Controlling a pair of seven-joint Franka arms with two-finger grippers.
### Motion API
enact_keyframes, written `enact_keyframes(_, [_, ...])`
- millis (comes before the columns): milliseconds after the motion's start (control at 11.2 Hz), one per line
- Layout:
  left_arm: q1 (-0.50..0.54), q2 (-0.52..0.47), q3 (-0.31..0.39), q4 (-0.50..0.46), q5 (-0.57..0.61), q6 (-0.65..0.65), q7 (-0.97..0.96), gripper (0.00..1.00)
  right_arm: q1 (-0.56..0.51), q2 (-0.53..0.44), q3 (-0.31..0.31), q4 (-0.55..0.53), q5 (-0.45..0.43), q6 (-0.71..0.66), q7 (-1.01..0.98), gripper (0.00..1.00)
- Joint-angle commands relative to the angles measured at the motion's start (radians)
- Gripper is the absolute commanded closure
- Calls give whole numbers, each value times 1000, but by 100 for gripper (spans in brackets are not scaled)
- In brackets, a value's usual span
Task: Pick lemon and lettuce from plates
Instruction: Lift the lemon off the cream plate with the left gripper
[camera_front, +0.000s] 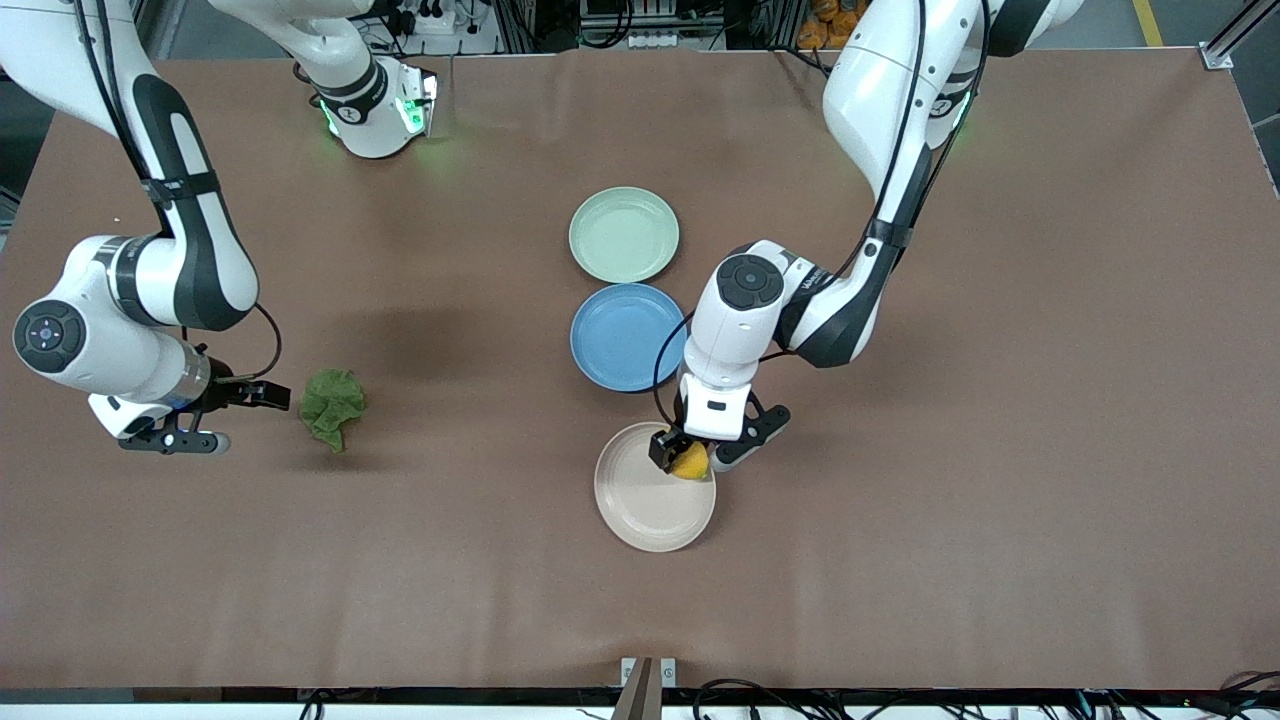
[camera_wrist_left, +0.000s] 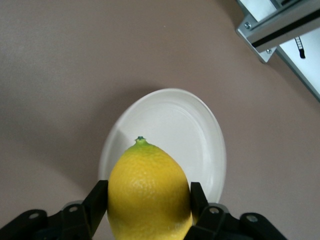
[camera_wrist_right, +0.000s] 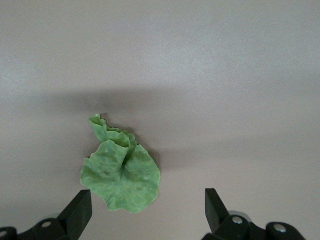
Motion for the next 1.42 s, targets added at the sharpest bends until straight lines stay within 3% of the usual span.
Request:
enact_keyframes(0, [12, -23, -8, -5, -3, -11, -87, 94, 13, -2, -11, -3, 5, -6, 7, 0])
enact_keyframes(534, [14, -21, 0, -6, 8, -9, -71, 94, 15, -2, -11, -2, 5, -6, 7, 0])
enact_keyframes(623, [14, -21, 0, -8, 10, -9, -52, 99, 15, -2, -11, -2, 5, -7, 7, 0])
enact_keyframes(801, [47, -23, -3, -15, 13, -24, 5, 100, 15, -3, -11, 0, 5, -9, 8, 0])
enact_keyframes(1336, [116, -43, -4, -19, 11, -253, 269, 100, 15, -23, -11, 6, 14, -10, 7, 0])
